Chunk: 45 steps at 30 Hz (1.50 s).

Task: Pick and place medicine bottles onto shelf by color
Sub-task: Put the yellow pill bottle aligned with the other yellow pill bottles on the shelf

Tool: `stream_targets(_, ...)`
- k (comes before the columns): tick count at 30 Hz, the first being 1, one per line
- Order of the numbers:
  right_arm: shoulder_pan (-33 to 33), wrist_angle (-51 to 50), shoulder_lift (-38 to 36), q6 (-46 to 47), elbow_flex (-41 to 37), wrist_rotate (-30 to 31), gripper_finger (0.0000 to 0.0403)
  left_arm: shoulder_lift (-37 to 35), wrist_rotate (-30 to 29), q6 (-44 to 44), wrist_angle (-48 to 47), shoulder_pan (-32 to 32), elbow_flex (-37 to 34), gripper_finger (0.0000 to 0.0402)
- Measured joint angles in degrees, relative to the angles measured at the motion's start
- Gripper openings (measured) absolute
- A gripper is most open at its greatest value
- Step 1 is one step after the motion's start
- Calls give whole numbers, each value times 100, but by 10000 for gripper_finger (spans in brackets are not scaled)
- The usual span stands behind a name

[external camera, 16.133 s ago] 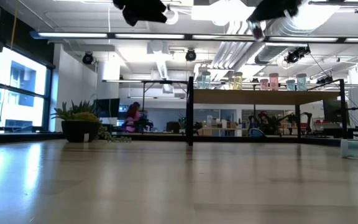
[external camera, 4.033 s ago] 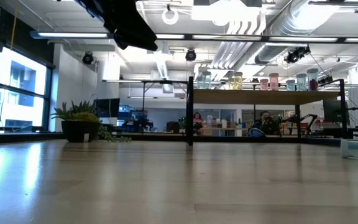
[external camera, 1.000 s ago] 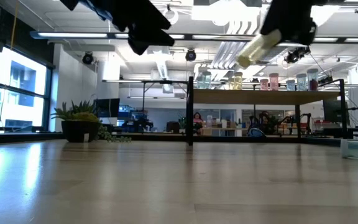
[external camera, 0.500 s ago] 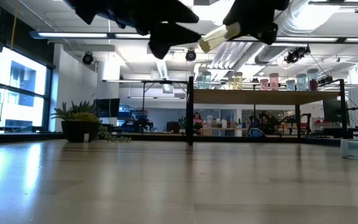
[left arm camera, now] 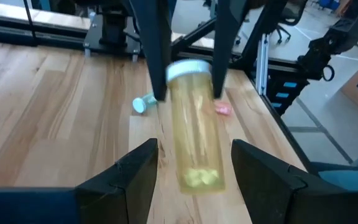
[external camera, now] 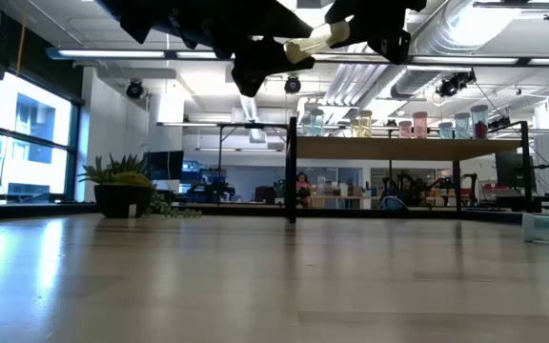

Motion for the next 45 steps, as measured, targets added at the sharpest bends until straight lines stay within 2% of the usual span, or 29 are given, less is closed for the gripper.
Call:
stream_targets(6, 0, 22, 0, 15, 0, -27, 98, -5, 6, -2, 53, 4, 2, 185)
stream_targets(15, -2, 22, 0, 17, 0, -31, 98, -5, 10, -56, 39, 4, 2, 106)
stream_targets(19, -2, 12, 0, 2, 0, -12, 99, -5, 13, -68, 37, 7, 2, 85)
stream_targets(24, 0, 26, 0, -198, 0, 70, 113, -5, 13, -45, 47, 4, 2, 91)
stream_targets(30, -6, 42, -45, -443, 0, 213, 156, -6, -6, -41, 75, 6, 2, 93)
stream_targets(37, -234, 116, -570, -413, 0, 231, 186, -8, -80, -5, 422, 4, 2, 93)
stream_targets(39, -328, 130, -753, -409, 0, 233, 187, -8, -232, 122, 587, 3, 2, 93)
stream_targets(45, -538, 368, -1211, -409, 0, 241, 188, -12, -1164, 491, 1014, 4, 2, 93)
